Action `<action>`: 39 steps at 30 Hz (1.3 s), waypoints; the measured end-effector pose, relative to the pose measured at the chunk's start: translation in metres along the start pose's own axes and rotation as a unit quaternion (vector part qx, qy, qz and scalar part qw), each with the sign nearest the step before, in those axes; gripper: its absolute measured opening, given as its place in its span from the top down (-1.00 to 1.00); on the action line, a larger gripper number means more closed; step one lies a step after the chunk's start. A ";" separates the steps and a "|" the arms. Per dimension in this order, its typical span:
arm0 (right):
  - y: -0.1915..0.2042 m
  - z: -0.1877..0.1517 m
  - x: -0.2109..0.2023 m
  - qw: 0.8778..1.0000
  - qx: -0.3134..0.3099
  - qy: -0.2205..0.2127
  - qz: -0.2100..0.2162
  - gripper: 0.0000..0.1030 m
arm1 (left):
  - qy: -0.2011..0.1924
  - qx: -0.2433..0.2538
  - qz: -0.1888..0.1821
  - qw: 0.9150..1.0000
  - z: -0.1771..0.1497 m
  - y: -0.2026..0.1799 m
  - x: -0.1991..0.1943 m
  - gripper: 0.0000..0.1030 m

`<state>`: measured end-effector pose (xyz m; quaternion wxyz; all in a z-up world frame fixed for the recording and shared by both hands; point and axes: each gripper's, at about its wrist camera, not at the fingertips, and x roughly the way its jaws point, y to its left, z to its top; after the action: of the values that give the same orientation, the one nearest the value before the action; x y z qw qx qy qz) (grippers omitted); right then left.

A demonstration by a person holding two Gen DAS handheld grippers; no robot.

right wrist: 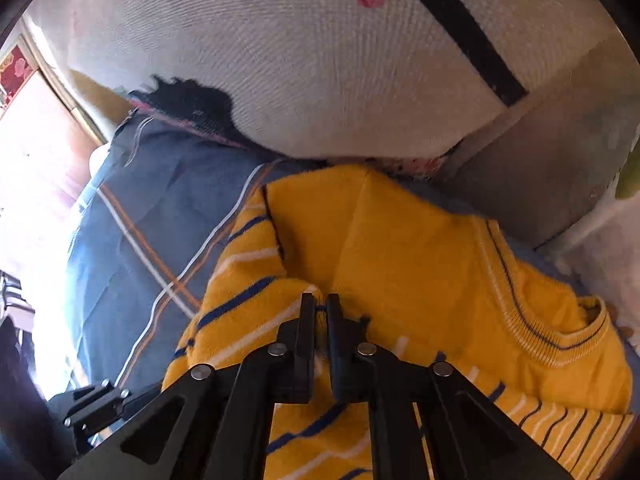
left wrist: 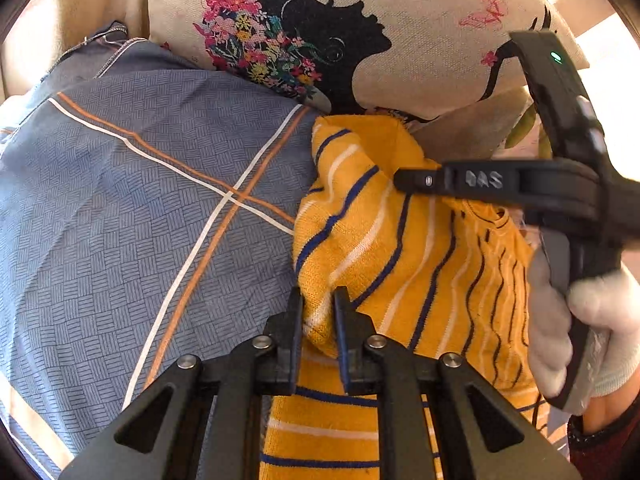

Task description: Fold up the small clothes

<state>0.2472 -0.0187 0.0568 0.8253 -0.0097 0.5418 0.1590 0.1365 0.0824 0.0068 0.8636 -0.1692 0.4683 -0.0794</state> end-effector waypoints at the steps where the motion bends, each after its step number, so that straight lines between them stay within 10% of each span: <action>1: 0.000 0.004 0.004 0.999 -0.011 -0.005 -0.033 0.96 | 0.001 0.003 0.004 1.000 0.000 -0.001 0.002 0.70; 4: -0.003 0.003 0.019 0.989 -0.029 -0.010 -0.142 0.96 | -0.001 0.010 0.012 1.000 0.002 -0.002 0.002 0.55; 9: -0.038 -0.026 -0.056 0.996 0.038 -0.069 -0.045 0.79 | -0.029 0.019 0.017 0.999 -0.004 0.006 -0.033 0.22; 13: -0.094 -0.072 -0.142 0.987 0.092 -0.128 -0.033 -0.14 | -0.060 0.018 0.023 0.998 -0.022 0.016 -0.072 0.00; 26: -0.176 -0.191 -0.126 0.982 0.137 -0.051 -0.119 -0.14 | -0.057 0.016 0.043 0.997 -0.071 0.019 -0.102 -0.13; 30: -0.174 -0.201 -0.122 0.989 0.106 -0.030 -0.099 0.76 | -0.061 0.016 0.053 0.997 -0.076 0.022 -0.107 -0.14; 39: -0.195 -0.181 -0.132 0.976 0.123 -0.073 -0.165 0.52 | -0.036 0.019 0.058 0.997 -0.081 0.025 -0.090 -0.15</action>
<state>0.0914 -0.2712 0.0702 0.8723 0.0138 0.4865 -0.0467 0.0190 0.1142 0.0268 0.8862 -0.1282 0.4441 -0.0317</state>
